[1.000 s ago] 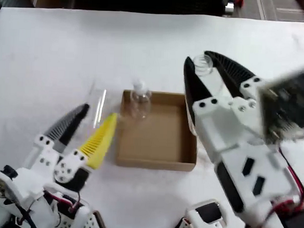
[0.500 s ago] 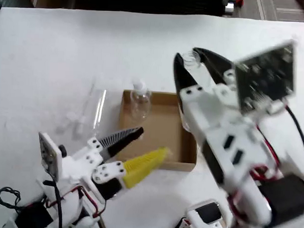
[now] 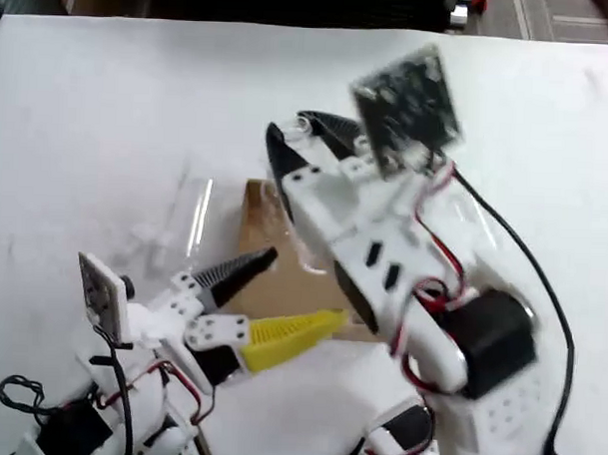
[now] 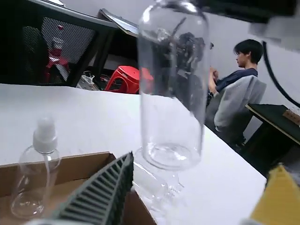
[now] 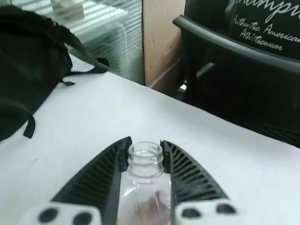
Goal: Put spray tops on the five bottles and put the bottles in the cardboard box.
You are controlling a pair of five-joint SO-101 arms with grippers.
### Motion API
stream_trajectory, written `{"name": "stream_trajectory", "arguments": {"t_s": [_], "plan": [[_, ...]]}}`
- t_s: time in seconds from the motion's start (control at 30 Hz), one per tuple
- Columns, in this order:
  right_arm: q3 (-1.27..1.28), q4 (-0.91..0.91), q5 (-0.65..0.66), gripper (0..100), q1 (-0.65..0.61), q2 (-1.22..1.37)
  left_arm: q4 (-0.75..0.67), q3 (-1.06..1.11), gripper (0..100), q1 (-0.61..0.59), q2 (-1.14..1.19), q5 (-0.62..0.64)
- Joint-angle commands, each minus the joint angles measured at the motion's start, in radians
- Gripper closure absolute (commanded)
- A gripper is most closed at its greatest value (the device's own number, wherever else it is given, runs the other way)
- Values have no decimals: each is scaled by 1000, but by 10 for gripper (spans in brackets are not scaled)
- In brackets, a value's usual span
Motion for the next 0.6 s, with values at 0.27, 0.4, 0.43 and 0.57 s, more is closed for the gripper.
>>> {"name": "stream_trajectory", "arguments": {"t_s": [0.27,0.4,0.43,0.57], "plan": [[138,-18,-6,982,-51,-176,-3,-3,597,-48,-7,17],[149,-8,-5,982,-51,-208,-2,-3,596,-56,-7,18],[147,5,-5,982,-51,-219,-2,-3,596,-68,-7,18],[150,42,-5,982,-51,-246,-8,-3,596,-134,-7,29]]}}
